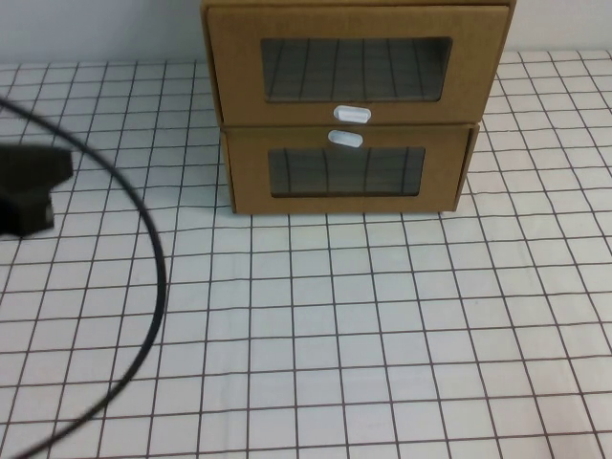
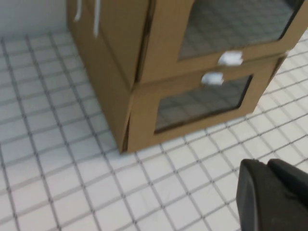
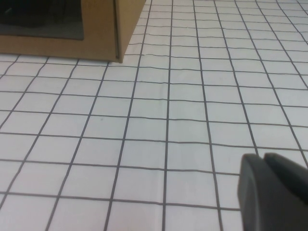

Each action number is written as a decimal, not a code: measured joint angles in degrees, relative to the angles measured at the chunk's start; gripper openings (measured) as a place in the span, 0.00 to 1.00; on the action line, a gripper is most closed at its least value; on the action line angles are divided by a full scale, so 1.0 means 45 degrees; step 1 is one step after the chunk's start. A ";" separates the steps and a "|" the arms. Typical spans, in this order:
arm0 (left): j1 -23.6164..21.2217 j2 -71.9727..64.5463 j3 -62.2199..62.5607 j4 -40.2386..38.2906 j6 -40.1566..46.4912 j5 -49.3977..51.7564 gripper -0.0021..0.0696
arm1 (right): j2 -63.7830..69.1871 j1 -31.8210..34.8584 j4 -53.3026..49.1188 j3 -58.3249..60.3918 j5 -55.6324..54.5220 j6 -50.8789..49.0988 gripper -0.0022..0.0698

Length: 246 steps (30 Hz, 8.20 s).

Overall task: Open the shoe box
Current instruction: 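Pull the top drawer of the cardboard box fully open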

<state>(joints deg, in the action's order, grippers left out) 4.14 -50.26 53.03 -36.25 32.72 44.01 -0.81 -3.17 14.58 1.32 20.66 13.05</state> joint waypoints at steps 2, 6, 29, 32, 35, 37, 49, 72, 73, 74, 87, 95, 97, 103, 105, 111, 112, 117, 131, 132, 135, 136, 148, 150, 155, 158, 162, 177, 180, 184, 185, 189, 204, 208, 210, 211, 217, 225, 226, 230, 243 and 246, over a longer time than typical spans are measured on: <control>0.0000 -0.1052 0.1166 -0.1069 0.1202 0.0059 0.02 | 0.0000 0.0000 0.0000 0.0000 0.0000 0.0000 0.01; 0.0000 -0.3438 0.3911 -0.2729 0.2540 0.0341 0.02 | 0.0000 0.0000 0.0000 0.0000 0.0000 0.0000 0.01; 0.2396 -1.4502 1.7989 -0.1909 0.0866 0.4023 0.02 | 0.0000 0.0000 0.0000 0.0000 0.0000 0.0000 0.01; 0.2481 -1.5052 1.8224 -0.1832 0.0808 0.4023 0.02 | 0.0000 0.0000 0.0000 0.0000 0.0000 0.0000 0.01; 0.2489 -1.5501 1.8246 -0.1706 0.0790 0.3926 0.02 | 0.0000 0.0000 0.0000 0.0000 0.0000 0.0000 0.01; 0.2489 -1.5687 1.8246 -0.1523 0.0790 0.3905 0.02 | 0.0000 0.0000 0.0000 0.0000 0.0000 0.0000 0.01; 0.2489 -1.6090 1.8327 -0.1322 0.0761 0.3717 0.02 | 0.0000 0.0000 0.0000 0.0000 0.0000 0.0000 0.01; 0.2610 -1.6109 1.8327 -0.1245 0.0752 0.3688 0.02 | 0.0000 0.0000 0.5519 0.0000 -0.2862 0.0000 0.01; 0.2610 -1.6109 1.8327 -0.1245 0.0752 0.3688 0.02 | 0.0000 0.0000 0.6371 0.0000 -0.3182 0.0000 0.01; 0.2610 -1.6109 1.8327 -0.1245 0.0752 0.3688 0.02 | 0.0000 0.0000 0.7192 0.0000 -0.3573 0.0000 0.01; 0.2619 -1.6109 1.8346 -0.1245 0.0752 0.3688 0.02 | 0.2757 0.0000 0.8579 -0.2285 -0.0158 0.0000 0.01; 0.2619 -1.6109 1.8346 -0.1245 0.0730 0.3711 0.02 | 0.7335 0.0000 0.5792 -0.5894 0.4204 0.1494 0.01; 0.2619 -1.6109 1.8346 -0.1245 0.0703 0.3734 0.02 | 0.8267 0.0000 0.5696 -0.6515 0.4802 0.2208 0.01; 0.2619 -1.6109 1.8346 -0.1223 0.0609 0.3734 0.02 | 1.0638 -0.1110 0.5550 -0.7832 0.4712 0.3177 0.01; 0.2619 -1.6109 1.8346 -0.1224 0.0577 0.3734 0.02 | 1.1728 -0.1787 0.5318 -0.8560 0.4620 0.3253 0.01; 0.2619 -1.6109 1.8346 -0.1224 0.0577 0.3734 0.02 | 1.5043 -0.4242 0.3778 -1.1814 0.4257 0.2910 0.01; 0.2619 -1.6109 1.8346 -0.1224 0.0577 0.3734 0.02 | 1.5548 -0.4720 0.3227 -1.2368 0.4164 0.2640 0.01; 0.2619 -1.6109 1.8346 -0.1218 0.0549 0.3734 0.02 | 1.7587 -0.7176 -0.0991 -1.4474 0.3890 0.0423 0.01; 0.2619 -1.6109 1.8355 -0.1191 0.0474 0.4082 0.02 | 2.0729 -1.0312 -1.6786 -1.5298 0.1875 -0.7801 0.06; 0.2619 -1.6109 1.8355 -0.1191 0.0488 0.4081 0.02 | 2.0886 -1.0312 -1.7447 -1.5298 0.1839 -0.8192 0.09; 0.2619 -1.6109 1.8375 -0.1191 0.0468 0.4085 0.02 | 2.1306 -1.0312 -1.9260 -1.5298 0.1733 -0.9446 0.22; 0.2619 -1.6109 1.8375 -0.1191 0.0440 0.4110 0.02 | 2.1429 -1.0312 -1.9843 -1.5298 0.1725 -0.9960 0.27; 0.2619 -1.6109 1.8466 -0.1170 -0.0186 0.4592 0.02 | 2.2334 -1.0249 -2.4121 -1.5498 0.1702 -1.3393 0.44; 0.2619 -1.6109 1.8466 -0.1170 -0.0205 0.4592 0.02 | 2.2465 -1.0136 -2.4239 -1.5498 0.1461 -1.3456 0.44; 0.2619 -1.6109 1.8466 -0.1170 -0.0297 0.4592 0.02 | 2.2850 -0.9484 -2.4352 -1.5507 0.1178 -1.3506 0.44; 0.2619 -1.6109 1.8466 -0.1170 -0.0296 0.4592 0.02 | 2.3067 -0.9087 -2.4352 -1.5768 0.1178 -1.3506 0.44; 0.2619 -1.6109 1.8466 -0.1194 -0.0296 0.4592 0.02 | 2.3091 -0.8873 -2.4373 -1.6281 0.1091 -1.3506 0.44; 0.2619 -1.6109 1.8466 -0.1217 -0.0296 0.4592 0.02 | 2.4118 -0.8873 -2.4426 -1.7184 0.0686 -1.2883 0.43; 0.2619 -1.6109 1.8466 -0.1217 -0.0296 0.4592 0.02 | 2.4429 -0.8873 -2.4426 -1.7715 0.0876 -1.2883 0.42; 0.2619 -1.6109 1.8466 -0.1217 -0.0296 0.4592 0.02 | 2.4627 -0.8873 -2.4426 -1.7958 0.0899 -1.2883 0.42; 0.2619 -1.6109 1.8466 -0.1217 -0.0296 0.4592 0.02 | 2.4627 -0.8873 -2.4426 -1.7978 0.0899 -1.2856 0.42; 0.2619 -1.6109 1.8466 -0.1217 -0.0296 0.4592 0.02 | 2.4684 -0.8793 -2.4426 -1.8033 0.0899 -1.2688 0.41; 0.2619 -1.6109 1.8466 -0.1236 -0.0296 0.4644 0.02 | 2.4683 -0.8616 -2.4562 -1.8060 0.0968 -1.2310 0.15; 0.2619 -1.6109 1.8466 -0.1236 -0.0296 0.4644 0.02 | 2.4683 -0.8616 -2.4562 -1.8060 0.1045 -1.2310 0.14; 0.2619 -1.6109 1.8466 -0.1243 -0.0296 0.4644 0.02 | 2.4683 -0.8616 -2.4562 -1.8060 0.1065 -1.2278 0.13; 0.2619 -1.6109 1.8466 -0.1243 -0.0296 0.4644 0.02 | 2.4683 -0.8616 -2.4562 -1.8060 0.1089 -1.2278 0.13; 0.2619 -1.6109 1.8466 -0.1243 -0.0296 0.4644 0.02 | 2.4804 -0.8616 -2.4562 -1.8232 0.1294 -1.2113 0.13; 0.2619 -1.6109 1.8466 -0.1266 -0.0296 0.4688 0.02 | 2.5226 -0.8664 -2.4472 -1.8744 0.1916 -1.1975 0.13; 0.2619 -1.6109 1.8466 -0.1266 -0.0296 0.4688 0.02 | 2.5226 -0.8664 -2.4465 -1.8744 0.1948 -1.1975 0.12; 0.2619 -1.6109 1.8466 -0.1266 -0.0296 0.4688 0.02 | 2.5226 -0.8668 -2.4442 -1.8744 0.1946 -1.1875 0.06; 0.2643 -1.6109 1.8466 -0.1435 -0.0482 0.4955 0.02 | 2.4416 -0.8716 -2.4744 -1.7405 0.1739 -1.1722 0.05; 0.2671 -1.6109 1.8466 -0.1551 -0.0532 0.5100 0.02 | 2.3951 -0.8777 -2.4956 -1.6804 0.1631 -1.2036 0.05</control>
<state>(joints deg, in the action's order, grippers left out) 16.16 -122.75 136.12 -43.23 30.32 66.96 106.98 -42.67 -97.72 -74.30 28.00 -41.11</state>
